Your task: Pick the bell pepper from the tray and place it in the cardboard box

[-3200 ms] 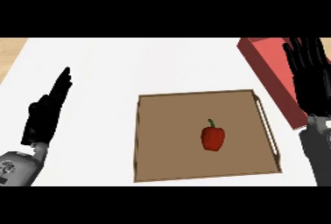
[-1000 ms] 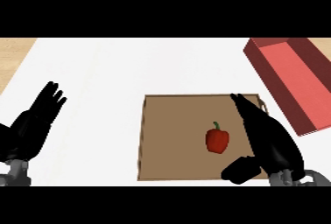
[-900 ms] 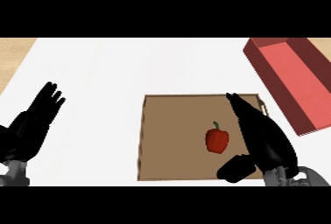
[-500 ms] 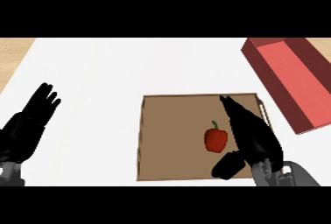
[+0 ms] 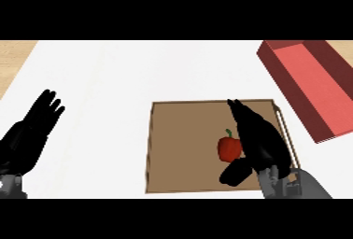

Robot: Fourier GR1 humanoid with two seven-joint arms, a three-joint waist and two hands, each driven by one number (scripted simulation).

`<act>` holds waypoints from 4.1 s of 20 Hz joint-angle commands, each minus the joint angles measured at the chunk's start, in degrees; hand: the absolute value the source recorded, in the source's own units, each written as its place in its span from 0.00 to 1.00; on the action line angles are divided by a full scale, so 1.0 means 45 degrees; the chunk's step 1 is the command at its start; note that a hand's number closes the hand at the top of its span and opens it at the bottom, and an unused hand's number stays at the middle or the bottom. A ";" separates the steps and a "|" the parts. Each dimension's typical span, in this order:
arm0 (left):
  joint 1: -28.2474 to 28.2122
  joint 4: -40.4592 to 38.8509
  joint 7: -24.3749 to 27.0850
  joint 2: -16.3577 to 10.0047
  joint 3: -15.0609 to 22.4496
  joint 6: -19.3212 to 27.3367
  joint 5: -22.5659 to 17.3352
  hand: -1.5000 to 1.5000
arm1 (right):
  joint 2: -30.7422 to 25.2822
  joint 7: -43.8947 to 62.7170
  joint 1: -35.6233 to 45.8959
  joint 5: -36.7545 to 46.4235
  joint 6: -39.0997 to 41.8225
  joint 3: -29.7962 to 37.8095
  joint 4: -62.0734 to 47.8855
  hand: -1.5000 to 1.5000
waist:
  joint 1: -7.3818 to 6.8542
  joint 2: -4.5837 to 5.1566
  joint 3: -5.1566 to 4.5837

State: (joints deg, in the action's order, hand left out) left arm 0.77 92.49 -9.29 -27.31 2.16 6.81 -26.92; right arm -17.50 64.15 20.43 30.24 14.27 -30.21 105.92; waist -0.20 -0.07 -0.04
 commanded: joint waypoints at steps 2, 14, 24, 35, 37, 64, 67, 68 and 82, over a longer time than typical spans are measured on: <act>0.0321 -0.0646 0.0099 0.0026 -0.0297 -0.0248 0.0295 0.50 | 0.0398 0.1692 -0.0027 0.0493 0.0914 -0.0142 -0.0223 0.00 | 0.0088 0.0008 0.0000; 0.0167 -0.0117 -0.0322 0.0653 -0.0102 -0.0039 0.0805 0.50 | 0.1262 0.1256 0.0638 0.1126 0.1654 0.0443 -0.2353 0.00 | -0.0012 0.0015 0.0005; -0.0527 0.0058 -0.0169 0.0727 -0.0698 -0.0667 0.0756 0.50 | 0.2245 0.1638 0.0011 0.2098 0.2089 0.0614 -0.2341 0.00 | 0.0015 -0.0013 0.0003; -0.0391 0.0432 -0.0285 0.1468 -0.0593 -0.0492 0.1507 0.50 | 0.2719 0.0400 -0.0899 0.3115 0.2188 0.0907 -0.3173 0.00 | 0.0018 -0.0006 0.0007; -0.0572 0.0628 -0.0544 0.1278 -0.0739 -0.0668 0.1481 0.50 | 0.2562 0.0141 -0.0238 0.2868 0.2755 0.1713 -0.3727 0.00 | -0.0015 0.0001 0.0007; 0.0764 0.0188 -0.1293 0.2767 -0.1631 -0.1383 0.2699 0.50 | 0.2658 -0.5007 0.2180 0.4891 0.1694 0.4620 -0.7579 1.00 | -0.0109 0.0068 0.0015; 0.1171 -0.0017 -0.1368 0.2296 -0.1871 -0.1868 0.2355 0.50 | 0.2171 -0.5704 0.4561 0.4390 0.1105 0.6249 -1.0474 1.00 | -0.0686 0.0319 0.0032; 0.0697 0.0392 -0.1423 0.2318 -0.1752 -0.1969 0.2366 0.50 | 0.1946 -0.6149 0.4841 0.4920 0.0347 0.6106 -1.1605 1.00 | -0.0731 0.0262 0.0032; 0.0618 0.0415 -0.1792 0.2385 -0.2256 -0.1754 0.2356 0.50 | 0.1535 -0.5934 0.9067 0.6778 -0.1796 0.5852 -1.2067 1.00 | -0.0056 -0.0022 0.0004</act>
State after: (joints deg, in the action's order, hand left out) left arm 3.02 94.12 -15.88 -15.95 -6.85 -1.16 -15.55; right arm -9.71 34.97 56.78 59.10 6.78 -3.81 48.37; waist -1.09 0.13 0.01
